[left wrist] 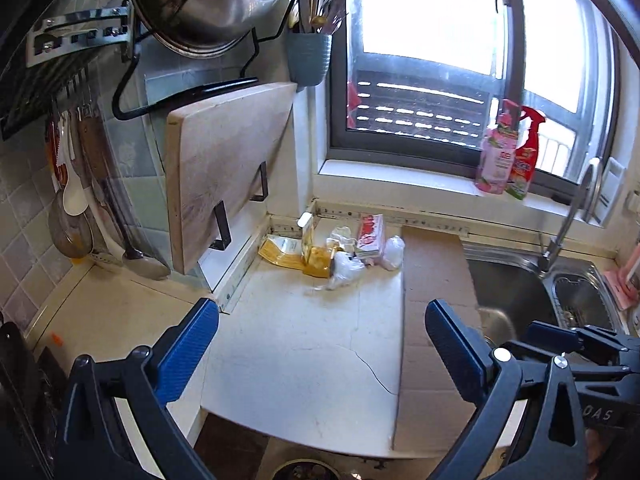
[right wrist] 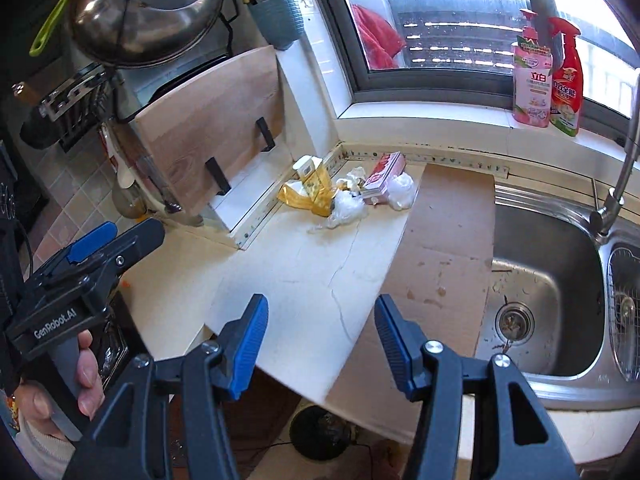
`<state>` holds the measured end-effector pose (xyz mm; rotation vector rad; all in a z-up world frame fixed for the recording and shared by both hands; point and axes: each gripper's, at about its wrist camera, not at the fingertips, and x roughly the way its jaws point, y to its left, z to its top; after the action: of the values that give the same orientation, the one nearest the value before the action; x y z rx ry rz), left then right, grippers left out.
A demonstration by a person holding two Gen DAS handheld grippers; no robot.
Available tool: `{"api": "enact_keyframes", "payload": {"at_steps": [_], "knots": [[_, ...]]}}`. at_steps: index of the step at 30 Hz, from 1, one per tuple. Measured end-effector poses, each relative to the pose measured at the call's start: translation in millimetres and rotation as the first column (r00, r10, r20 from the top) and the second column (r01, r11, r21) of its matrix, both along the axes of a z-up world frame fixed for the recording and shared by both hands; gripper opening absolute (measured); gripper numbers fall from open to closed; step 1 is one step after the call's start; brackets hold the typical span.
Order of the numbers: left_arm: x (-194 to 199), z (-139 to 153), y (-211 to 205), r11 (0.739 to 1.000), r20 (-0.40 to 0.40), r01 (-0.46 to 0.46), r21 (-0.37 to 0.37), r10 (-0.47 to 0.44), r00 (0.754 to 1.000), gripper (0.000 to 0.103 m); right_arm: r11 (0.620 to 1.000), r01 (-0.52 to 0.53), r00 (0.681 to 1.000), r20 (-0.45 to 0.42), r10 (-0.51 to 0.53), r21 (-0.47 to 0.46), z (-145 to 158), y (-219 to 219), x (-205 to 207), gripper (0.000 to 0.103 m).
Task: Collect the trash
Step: 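Raise both tools back toward the remaining wrappers and bags on the counter, then grasp the yellow-white carton with the left tool while the right tool grasps a clear plastic bag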
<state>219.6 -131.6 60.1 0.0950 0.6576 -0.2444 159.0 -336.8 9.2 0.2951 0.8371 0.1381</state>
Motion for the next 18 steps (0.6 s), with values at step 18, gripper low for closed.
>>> {"api": "enact_keyframes", "payload": {"at_steps": [18], "knots": [[177,-95,-54,0.987,-0.077,-0.117,0.106,0.126,0.989,0.102,0.996,0.02,0.992,-0.126,-0.009,0.084,-61,-87,179,0.056]]}}
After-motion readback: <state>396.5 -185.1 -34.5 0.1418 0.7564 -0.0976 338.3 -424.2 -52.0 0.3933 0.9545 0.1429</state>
